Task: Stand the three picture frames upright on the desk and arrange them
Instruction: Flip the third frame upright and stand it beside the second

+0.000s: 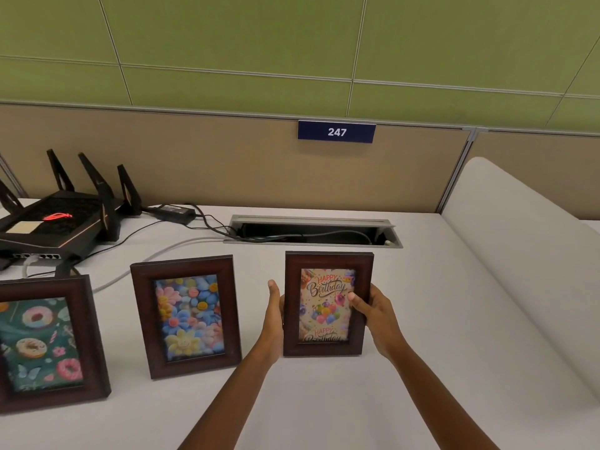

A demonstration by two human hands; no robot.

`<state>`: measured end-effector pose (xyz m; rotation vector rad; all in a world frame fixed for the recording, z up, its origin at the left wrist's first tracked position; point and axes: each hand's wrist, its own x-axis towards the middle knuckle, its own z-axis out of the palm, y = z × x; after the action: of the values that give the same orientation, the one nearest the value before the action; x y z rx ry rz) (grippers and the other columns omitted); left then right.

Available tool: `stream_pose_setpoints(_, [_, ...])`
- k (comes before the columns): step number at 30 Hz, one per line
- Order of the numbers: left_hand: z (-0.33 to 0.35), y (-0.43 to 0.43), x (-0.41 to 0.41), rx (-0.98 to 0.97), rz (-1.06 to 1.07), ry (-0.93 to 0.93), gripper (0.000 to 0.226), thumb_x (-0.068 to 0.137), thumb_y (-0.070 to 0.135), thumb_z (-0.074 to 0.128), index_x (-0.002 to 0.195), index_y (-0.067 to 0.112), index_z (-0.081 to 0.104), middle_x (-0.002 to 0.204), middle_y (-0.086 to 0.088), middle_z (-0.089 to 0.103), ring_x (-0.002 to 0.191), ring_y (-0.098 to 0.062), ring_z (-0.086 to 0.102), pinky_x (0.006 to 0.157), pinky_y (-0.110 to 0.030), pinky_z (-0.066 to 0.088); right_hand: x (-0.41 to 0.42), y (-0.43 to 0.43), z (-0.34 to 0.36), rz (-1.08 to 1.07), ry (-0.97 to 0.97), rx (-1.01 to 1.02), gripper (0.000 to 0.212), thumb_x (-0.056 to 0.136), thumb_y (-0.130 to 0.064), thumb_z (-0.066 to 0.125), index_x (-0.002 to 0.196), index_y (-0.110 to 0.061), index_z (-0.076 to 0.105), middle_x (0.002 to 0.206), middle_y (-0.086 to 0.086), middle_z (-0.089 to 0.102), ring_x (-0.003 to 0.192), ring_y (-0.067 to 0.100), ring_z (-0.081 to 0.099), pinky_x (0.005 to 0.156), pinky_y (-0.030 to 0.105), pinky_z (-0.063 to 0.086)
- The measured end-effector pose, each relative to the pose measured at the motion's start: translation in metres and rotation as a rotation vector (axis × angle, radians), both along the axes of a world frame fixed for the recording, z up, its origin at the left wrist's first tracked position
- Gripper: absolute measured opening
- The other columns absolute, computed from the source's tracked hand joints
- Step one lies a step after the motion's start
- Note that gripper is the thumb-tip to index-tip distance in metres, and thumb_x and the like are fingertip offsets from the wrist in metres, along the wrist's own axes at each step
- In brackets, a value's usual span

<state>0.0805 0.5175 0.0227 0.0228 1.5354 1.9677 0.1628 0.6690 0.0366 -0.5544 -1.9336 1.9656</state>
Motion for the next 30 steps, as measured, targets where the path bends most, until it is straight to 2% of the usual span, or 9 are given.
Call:
stream_pose_setpoints(3, [-0.001, 0.0, 0.001, 0.019, -0.004, -0.002, 0.061, 0.091, 0.059, 0.009, 0.092, 0.03, 0.063, 0.104, -0.004, 0.064, 0.087, -0.018, 0.065, 0.083, -0.038, 0.049, -0.002, 0.003, 0.001, 0.013, -0.027, 0.027, 0.024, 0.091, -0.014, 0.049, 0.114, -0.017, 0.05, 0.114, 0.006, 0.062, 0.102, 0.025, 0.061, 0.091, 0.043, 0.051])
stream_pose_setpoints(5, [-0.002, -0.001, 0.003, 0.011, 0.009, 0.002, 0.063, 0.092, 0.056, 0.008, 0.109, 0.024, 0.059, 0.112, -0.004, 0.061, 0.099, -0.024, 0.062, 0.093, -0.042, 0.046, -0.002, 0.004, 0.001, 0.018, -0.041, 0.042, 0.024, 0.091, -0.016, 0.05, 0.115, -0.017, 0.05, 0.114, 0.006, 0.062, 0.101, 0.024, 0.062, 0.088, 0.042, 0.053])
stream_pose_setpoints(7, [-0.005, -0.002, 0.007, -0.036, 0.015, 0.027, 0.067, 0.093, 0.054, 0.006, 0.129, 0.017, 0.049, 0.123, -0.007, 0.057, 0.117, -0.029, 0.055, 0.103, -0.045, 0.041, -0.001, 0.004, 0.0, 0.02, -0.049, 0.058, 0.021, 0.09, -0.018, 0.05, 0.111, -0.022, 0.051, 0.11, 0.002, 0.063, 0.095, 0.017, 0.064, 0.078, 0.029, 0.056])
stream_pose_setpoints(10, [-0.012, -0.005, 0.016, -0.159, 0.03, 0.116, 0.067, 0.095, 0.049, 0.005, 0.135, 0.012, 0.044, 0.137, -0.014, 0.052, 0.128, -0.032, 0.047, 0.112, -0.047, 0.035, 0.006, 0.002, -0.008, 0.002, -0.078, 0.1, 0.018, 0.09, -0.017, 0.051, 0.106, -0.024, 0.05, 0.108, 0.001, 0.061, 0.089, 0.008, 0.062, 0.066, 0.014, 0.056])
stream_pose_setpoints(15, [-0.025, -0.016, 0.036, -0.342, 0.082, 0.27, 0.056, 0.098, 0.041, 0.017, 0.14, 0.008, 0.036, 0.145, -0.014, 0.042, 0.136, -0.026, 0.037, 0.117, -0.038, 0.027, 0.03, -0.006, -0.032, -0.07, -0.222, 0.26, 0.038, 0.087, -0.018, 0.057, 0.123, -0.008, 0.046, 0.126, 0.013, 0.056, 0.104, 0.02, 0.055, 0.084, 0.03, 0.049])
stream_pose_setpoints(19, [-0.033, -0.027, 0.053, -0.394, 0.062, 0.439, 0.044, 0.099, 0.031, 0.028, 0.131, 0.007, 0.046, 0.129, -0.008, 0.056, 0.118, -0.013, 0.049, 0.096, -0.022, 0.038, 0.055, -0.018, -0.047, -0.199, -0.291, 0.439, 0.051, 0.086, -0.018, 0.059, 0.132, -0.007, 0.039, 0.135, 0.015, 0.044, 0.122, 0.028, 0.045, 0.101, 0.039, 0.039])
stream_pose_setpoints(24, [-0.046, -0.038, 0.068, -0.615, 0.017, 0.631, 0.047, 0.098, 0.023, 0.037, 0.142, 0.01, 0.029, 0.149, -0.008, 0.036, 0.139, -0.021, 0.032, 0.116, -0.034, 0.029, 0.073, -0.038, -0.061, -0.286, -0.438, 0.696, 0.052, 0.092, -0.023, 0.048, 0.137, -0.003, 0.03, 0.144, 0.017, 0.035, 0.135, 0.028, 0.031, 0.112, 0.038, 0.027])
stream_pose_setpoints(27, [-0.054, -0.047, 0.076, -0.782, -0.045, 0.756, 0.053, 0.098, 0.025, 0.035, 0.146, 0.013, 0.017, 0.157, -0.005, 0.019, 0.145, -0.018, 0.017, 0.119, -0.029, 0.014, 0.077, -0.048, -0.066, -0.307, -0.54, 0.811, 0.052, 0.094, -0.027, 0.041, 0.139, -0.004, 0.027, 0.149, 0.014, 0.031, 0.139, 0.026, 0.025, 0.115, 0.036, 0.021])
stream_pose_setpoints(30, [-0.061, -0.056, 0.082, -0.873, -0.068, 0.926, 0.058, 0.096, 0.024, 0.039, 0.145, 0.007, 0.015, 0.156, -0.011, 0.018, 0.145, -0.023, 0.017, 0.119, -0.033, 0.012, 0.079, -0.058, -0.068, -0.312, -0.607, 0.896, 0.053, 0.095, -0.029, 0.037, 0.14, -0.003, 0.024, 0.151, 0.014, 0.028, 0.141, 0.026, 0.021, 0.117, 0.036, 0.018])
